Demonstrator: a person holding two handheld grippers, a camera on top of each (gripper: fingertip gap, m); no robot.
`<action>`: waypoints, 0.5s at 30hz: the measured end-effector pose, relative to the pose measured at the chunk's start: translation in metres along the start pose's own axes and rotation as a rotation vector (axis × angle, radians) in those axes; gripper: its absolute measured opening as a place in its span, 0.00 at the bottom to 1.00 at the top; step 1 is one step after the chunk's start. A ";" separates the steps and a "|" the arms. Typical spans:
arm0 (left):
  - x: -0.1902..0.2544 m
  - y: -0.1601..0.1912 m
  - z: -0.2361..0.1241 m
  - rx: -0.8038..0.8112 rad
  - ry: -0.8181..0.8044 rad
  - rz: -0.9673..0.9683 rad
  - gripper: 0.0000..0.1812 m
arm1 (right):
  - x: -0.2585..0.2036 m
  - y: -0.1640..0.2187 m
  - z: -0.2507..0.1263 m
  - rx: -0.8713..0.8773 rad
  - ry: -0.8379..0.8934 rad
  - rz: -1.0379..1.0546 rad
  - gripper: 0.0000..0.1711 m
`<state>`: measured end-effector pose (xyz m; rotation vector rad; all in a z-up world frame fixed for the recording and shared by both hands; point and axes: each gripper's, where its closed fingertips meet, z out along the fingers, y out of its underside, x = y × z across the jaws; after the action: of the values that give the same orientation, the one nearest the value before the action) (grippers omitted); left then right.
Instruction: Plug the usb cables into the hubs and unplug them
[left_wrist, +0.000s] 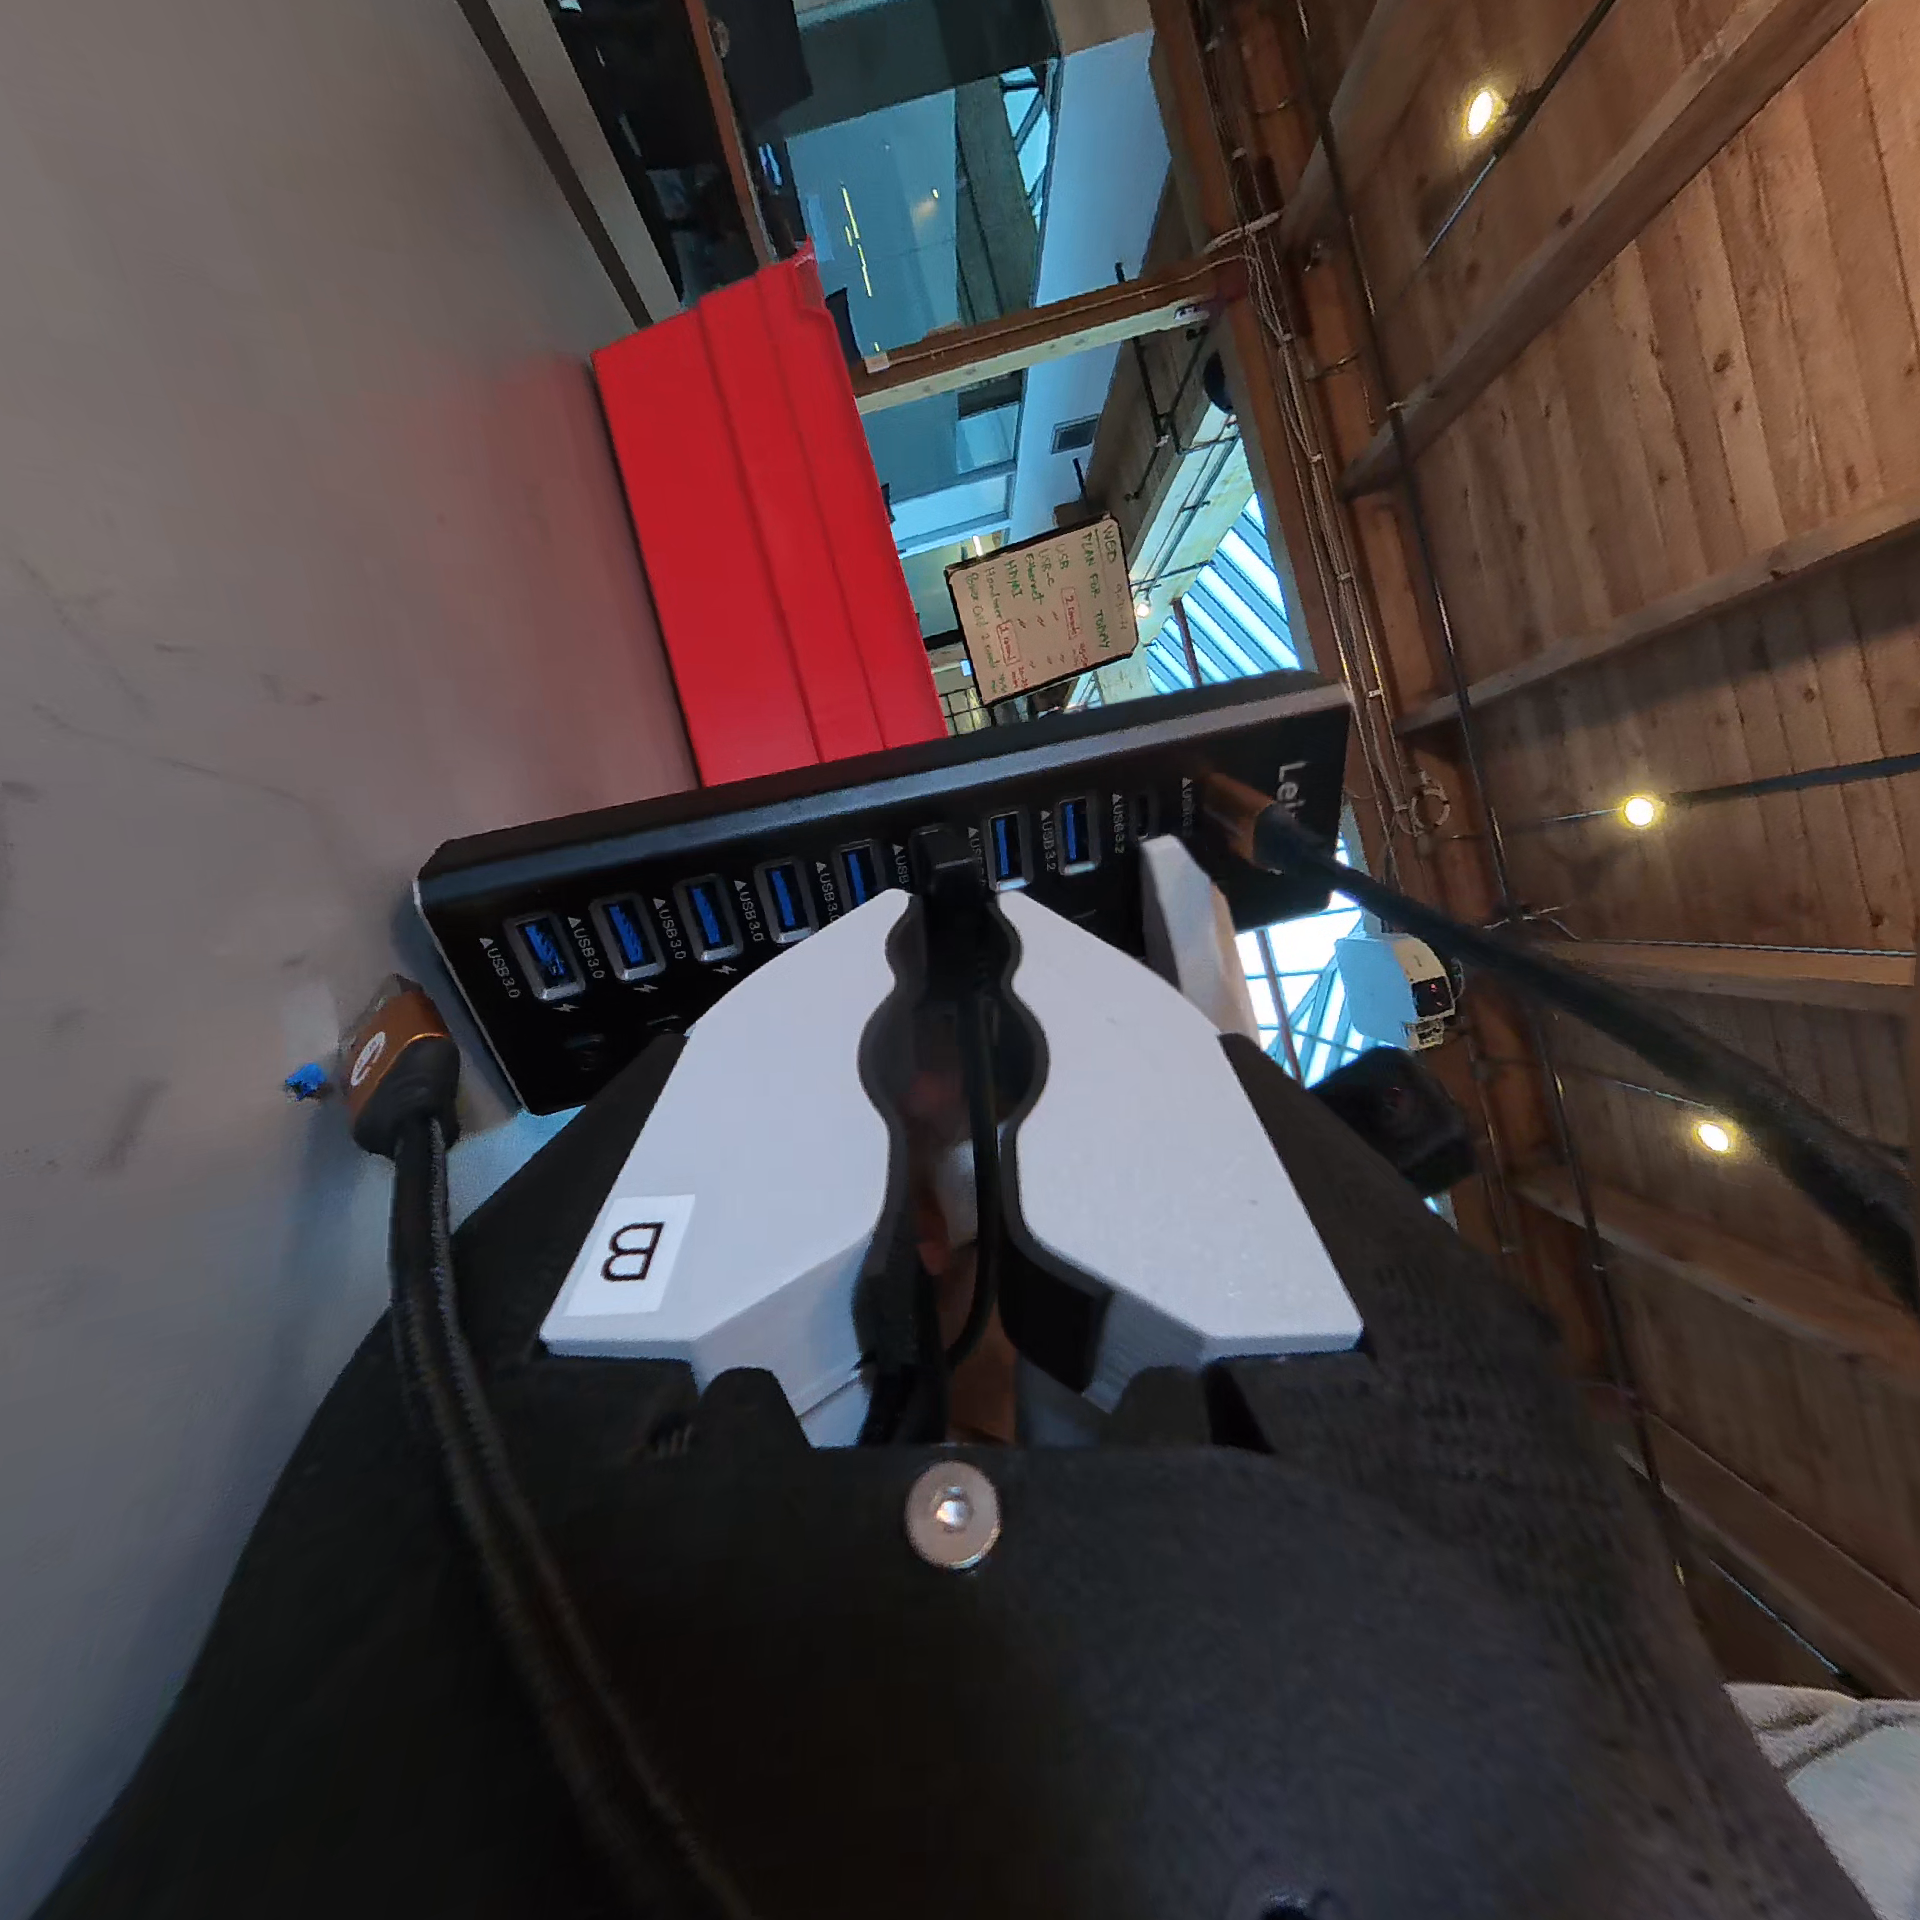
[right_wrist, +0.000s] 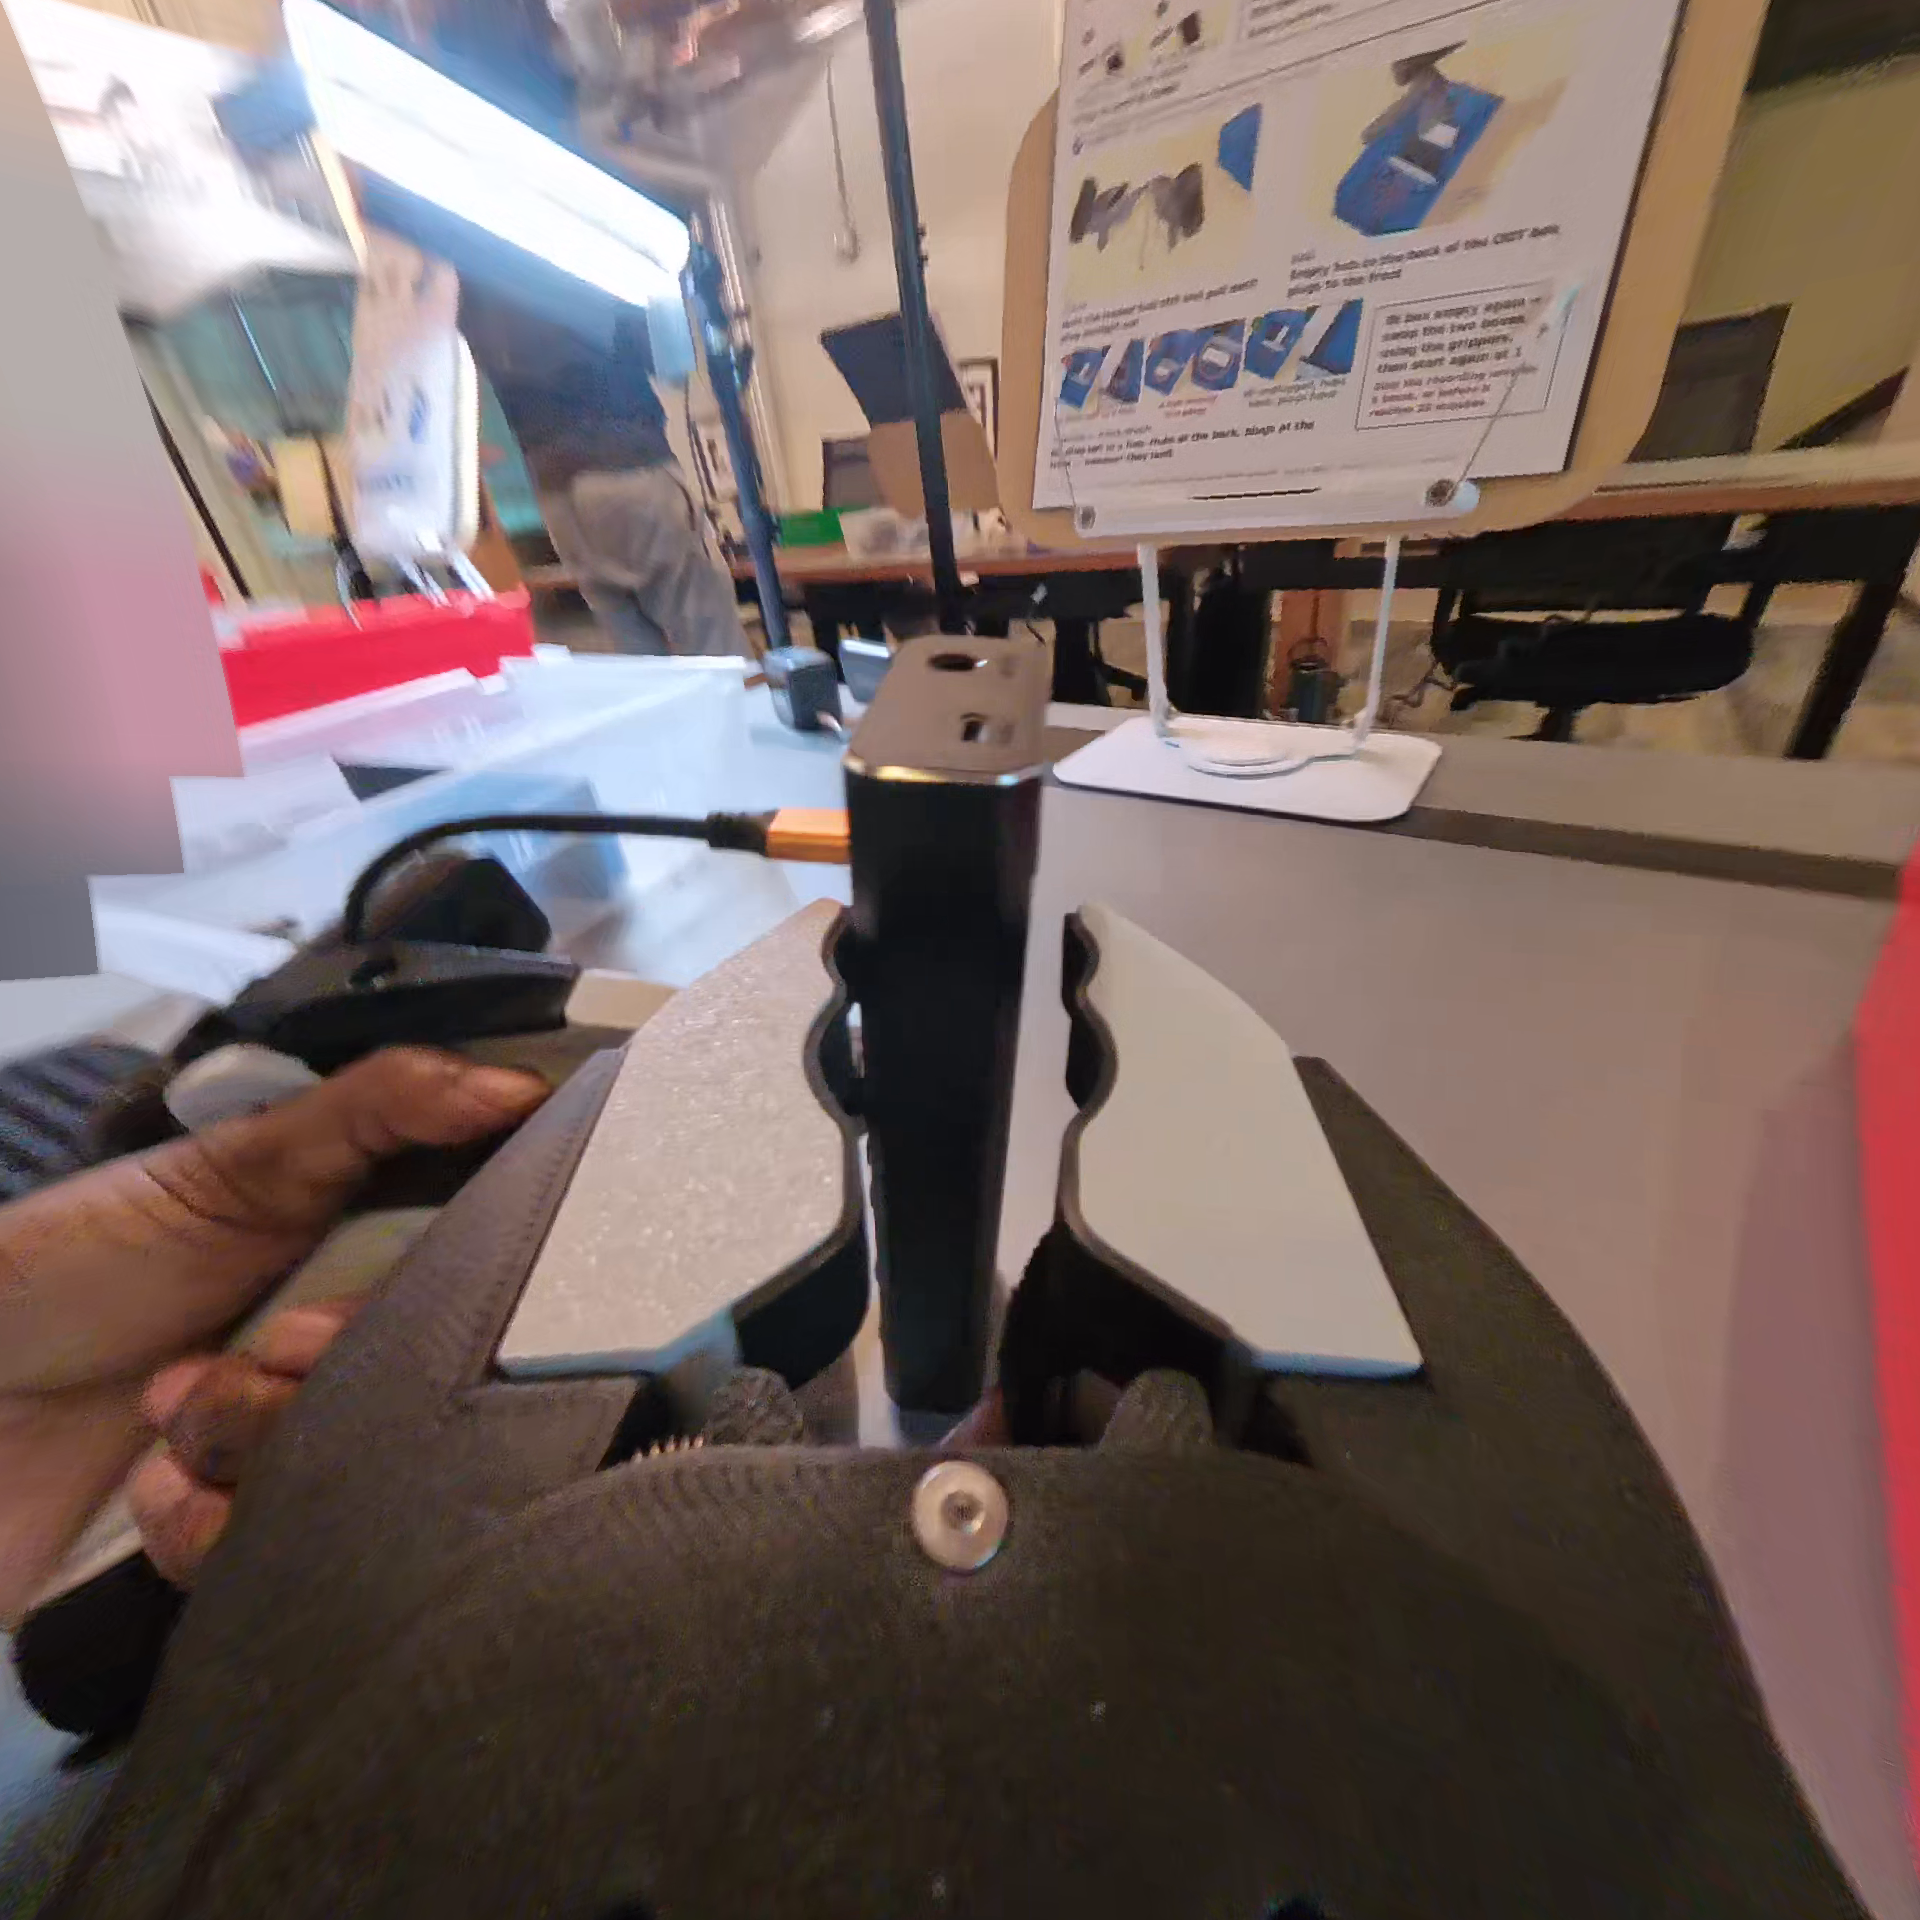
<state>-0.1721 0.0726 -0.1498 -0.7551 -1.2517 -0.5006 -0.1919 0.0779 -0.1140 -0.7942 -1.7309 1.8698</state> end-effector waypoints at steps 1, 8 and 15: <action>0.000 0.001 0.000 -0.003 -0.001 0.005 0.06 | -0.002 0.002 0.000 -0.023 0.011 -0.056 0.18; -0.001 0.003 -0.004 -0.007 -0.035 0.075 0.05 | -0.015 0.003 -0.002 0.014 -0.046 -0.077 0.17; 0.030 0.007 0.001 -0.029 0.077 0.242 0.06 | -0.015 -0.026 -0.012 0.130 -0.119 -0.085 0.16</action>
<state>-0.1598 0.0796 -0.1223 -0.8912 -1.0666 -0.3470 -0.1744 0.0790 -0.0873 -0.5619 -1.6645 1.9838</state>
